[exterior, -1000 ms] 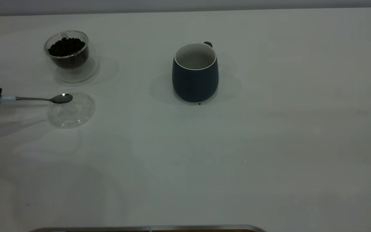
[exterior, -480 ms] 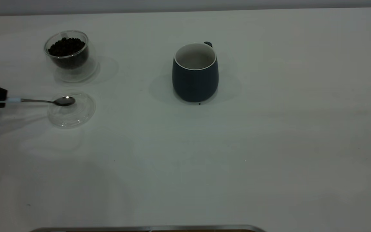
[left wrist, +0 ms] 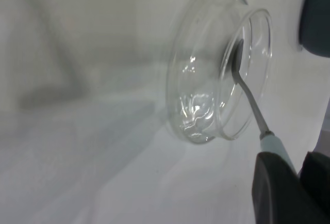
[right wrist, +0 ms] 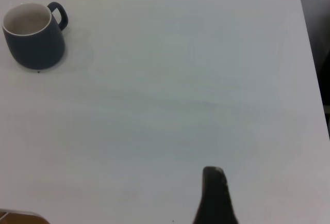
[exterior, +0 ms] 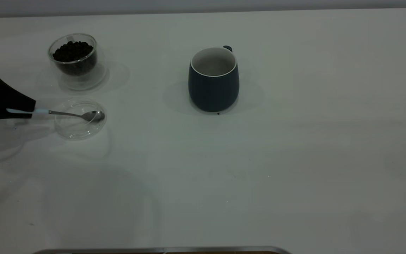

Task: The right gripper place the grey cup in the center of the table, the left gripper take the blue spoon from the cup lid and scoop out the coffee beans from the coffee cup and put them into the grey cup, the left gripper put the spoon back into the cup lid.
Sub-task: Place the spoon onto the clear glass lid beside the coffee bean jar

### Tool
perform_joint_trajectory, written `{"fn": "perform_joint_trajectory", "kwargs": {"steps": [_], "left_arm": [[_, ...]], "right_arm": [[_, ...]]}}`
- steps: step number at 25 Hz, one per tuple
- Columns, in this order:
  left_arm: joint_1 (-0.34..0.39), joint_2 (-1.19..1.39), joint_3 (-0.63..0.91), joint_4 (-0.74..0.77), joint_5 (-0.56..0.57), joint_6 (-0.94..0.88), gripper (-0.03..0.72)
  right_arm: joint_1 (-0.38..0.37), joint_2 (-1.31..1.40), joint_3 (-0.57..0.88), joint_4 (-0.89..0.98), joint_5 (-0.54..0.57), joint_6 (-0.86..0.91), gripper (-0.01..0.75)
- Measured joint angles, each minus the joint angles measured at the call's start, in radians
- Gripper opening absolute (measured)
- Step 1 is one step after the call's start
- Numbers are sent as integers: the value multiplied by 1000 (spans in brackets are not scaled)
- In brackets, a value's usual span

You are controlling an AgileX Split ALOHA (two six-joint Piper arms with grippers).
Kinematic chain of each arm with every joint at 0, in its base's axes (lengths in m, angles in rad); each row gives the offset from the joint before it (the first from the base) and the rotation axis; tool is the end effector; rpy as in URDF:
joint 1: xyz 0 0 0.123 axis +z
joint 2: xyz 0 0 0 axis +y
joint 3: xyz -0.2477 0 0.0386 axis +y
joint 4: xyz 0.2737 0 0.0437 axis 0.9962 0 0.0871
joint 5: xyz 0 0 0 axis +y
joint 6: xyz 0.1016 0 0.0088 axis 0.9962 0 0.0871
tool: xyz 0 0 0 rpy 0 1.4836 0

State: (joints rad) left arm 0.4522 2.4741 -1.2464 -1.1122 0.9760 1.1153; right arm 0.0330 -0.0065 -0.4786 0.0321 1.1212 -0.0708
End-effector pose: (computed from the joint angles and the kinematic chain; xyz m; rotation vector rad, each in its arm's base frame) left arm 0.3403 0.0810 -0.0645 -0.3427 2.7070 -1.2072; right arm 0.0606 0.0050 0.2730 -0.1123 2.1163 0.0165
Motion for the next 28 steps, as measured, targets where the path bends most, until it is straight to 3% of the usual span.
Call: {"fn": "perform_joint_trajectory", "kwargs": {"steps": [4,7,15,18,23,28], "left_arm": [[-3,0,0,-3,0,0,130],[-3,0,0,-3,-1,1,172],[-3,0,0,1,-56,5,508],[-3,0,0,2,-78,5,598],[-3,-1,-57,110,-79,-37,623],[-3,-50,-197,420,23,-293,622]], "right_arm": [[0,0,0,0,0,0,590],[0,0,0,0,0,0,590],[0,0,0,0,0,0,590],[0,0,0,0,0,0,590],[0,0,0,0,0,0,590],[0,0,0,0,0,0,590]]}}
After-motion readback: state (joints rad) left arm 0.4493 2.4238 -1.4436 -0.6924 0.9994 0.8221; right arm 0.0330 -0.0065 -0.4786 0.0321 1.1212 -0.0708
